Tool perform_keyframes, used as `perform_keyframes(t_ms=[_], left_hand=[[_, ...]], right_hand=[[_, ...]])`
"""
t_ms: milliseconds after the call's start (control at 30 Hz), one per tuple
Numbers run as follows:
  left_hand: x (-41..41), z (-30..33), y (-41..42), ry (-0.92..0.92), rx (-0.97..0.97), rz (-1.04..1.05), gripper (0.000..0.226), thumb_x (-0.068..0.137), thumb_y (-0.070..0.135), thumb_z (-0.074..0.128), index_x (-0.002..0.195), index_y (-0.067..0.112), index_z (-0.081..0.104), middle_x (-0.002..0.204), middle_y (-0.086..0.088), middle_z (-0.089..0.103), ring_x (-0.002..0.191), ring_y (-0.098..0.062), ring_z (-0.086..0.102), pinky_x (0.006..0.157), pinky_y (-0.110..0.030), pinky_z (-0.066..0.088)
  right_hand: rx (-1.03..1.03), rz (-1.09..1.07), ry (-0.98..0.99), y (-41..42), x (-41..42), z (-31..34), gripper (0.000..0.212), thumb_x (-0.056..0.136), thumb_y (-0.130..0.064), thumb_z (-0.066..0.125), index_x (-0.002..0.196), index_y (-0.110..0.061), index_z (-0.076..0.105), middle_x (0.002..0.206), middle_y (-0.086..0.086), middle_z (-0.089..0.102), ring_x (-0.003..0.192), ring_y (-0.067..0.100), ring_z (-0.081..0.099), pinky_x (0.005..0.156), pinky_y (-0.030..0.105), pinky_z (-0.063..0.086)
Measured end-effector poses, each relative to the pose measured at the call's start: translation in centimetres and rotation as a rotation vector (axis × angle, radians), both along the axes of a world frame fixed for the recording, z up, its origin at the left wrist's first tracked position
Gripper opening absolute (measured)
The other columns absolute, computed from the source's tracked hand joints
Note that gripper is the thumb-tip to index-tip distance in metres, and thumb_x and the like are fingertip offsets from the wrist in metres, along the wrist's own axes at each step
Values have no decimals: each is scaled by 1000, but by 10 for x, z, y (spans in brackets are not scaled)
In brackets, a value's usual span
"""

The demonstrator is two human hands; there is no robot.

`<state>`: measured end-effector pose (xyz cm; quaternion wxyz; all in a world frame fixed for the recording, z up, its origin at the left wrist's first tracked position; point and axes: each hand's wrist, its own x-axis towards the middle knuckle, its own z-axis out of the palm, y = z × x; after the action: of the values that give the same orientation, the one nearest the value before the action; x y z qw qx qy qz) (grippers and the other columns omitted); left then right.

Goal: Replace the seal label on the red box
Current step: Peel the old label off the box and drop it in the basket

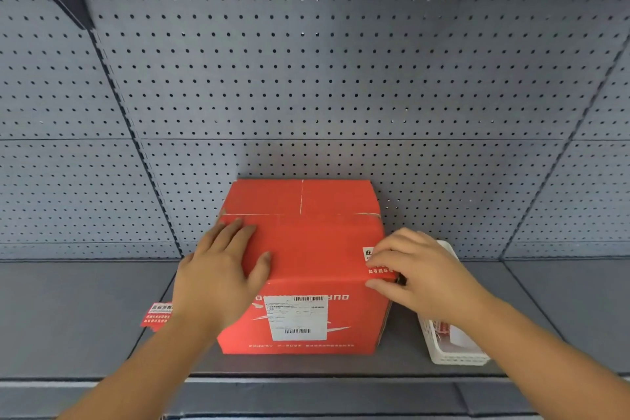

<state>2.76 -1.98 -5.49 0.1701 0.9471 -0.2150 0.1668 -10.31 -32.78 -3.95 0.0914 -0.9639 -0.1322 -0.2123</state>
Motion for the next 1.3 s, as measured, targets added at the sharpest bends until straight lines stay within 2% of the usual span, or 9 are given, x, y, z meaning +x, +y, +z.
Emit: perform_keyframes(t_ms=[133, 367, 500, 667, 900, 1100, 1167, 1300], left_hand=[[0, 0, 0, -12, -6, -4, 67, 91, 69, 34, 142, 31, 55, 153, 8, 53, 146, -19, 39, 102, -56, 48], [-1, -1, 1, -20, 2, -9, 67, 91, 69, 35, 142, 31, 56, 153, 8, 54, 146, -19, 40, 103, -56, 49], [-1, -2, 1, -21, 3, -7, 66, 91, 69, 36, 141, 31, 56, 152, 7, 54, 145, -20, 41, 100, -57, 50], [-1, -1, 0, -19, -2, -5, 66, 91, 69, 35, 142, 32, 55, 153, 8, 53, 146, -19, 40, 101, -57, 50], [-3, -1, 0, -21, -3, -2, 66, 91, 69, 35, 142, 31, 55, 153, 8, 53, 146, -19, 39, 100, -56, 50], [-4, -1, 0, -25, -5, -6, 66, 91, 68, 36, 141, 30, 56, 153, 7, 54, 145, -20, 40, 98, -57, 50], [-4, -1, 0, -27, -7, -8, 66, 91, 68, 36, 142, 30, 56, 153, 7, 54, 146, -19, 40, 99, -57, 50], [-4, -1, -1, -30, -8, -5, 65, 91, 67, 37, 141, 31, 56, 153, 7, 54, 145, -19, 40, 99, -57, 50]], right_hand=[[37, 19, 29, -1, 2, 7, 30, 88, -53, 70, 103, -28, 77, 105, -16, 70, 102, 9, 59, 89, 34, 52], [55, 64, 60, -1, 1, 16, 27, 89, -49, 69, 100, -27, 80, 100, -17, 71, 98, 6, 60, 85, 21, 48], [34, 59, 40, 0, -1, 15, 24, 90, -46, 69, 98, -27, 80, 99, -16, 72, 96, 10, 62, 80, 25, 52], [4, 77, 20, 1, -1, 18, 13, 92, -31, 71, 97, -24, 81, 97, -13, 73, 93, 13, 64, 76, 30, 56], [-92, 86, 89, 2, 0, 29, 33, 89, -52, 59, 104, -29, 79, 104, -15, 71, 101, 11, 62, 78, 33, 58], [-151, 129, 103, 3, 8, 37, 20, 92, -33, 61, 87, -28, 80, 93, -16, 72, 88, 8, 61, 69, 34, 58], [-146, 121, 98, 4, 8, 37, 20, 91, -36, 62, 84, -27, 78, 92, -16, 71, 87, 8, 60, 68, 34, 57], [-120, 114, 98, 5, 7, 34, 24, 89, -46, 65, 92, -27, 79, 95, -14, 71, 91, 10, 62, 69, 34, 58]])
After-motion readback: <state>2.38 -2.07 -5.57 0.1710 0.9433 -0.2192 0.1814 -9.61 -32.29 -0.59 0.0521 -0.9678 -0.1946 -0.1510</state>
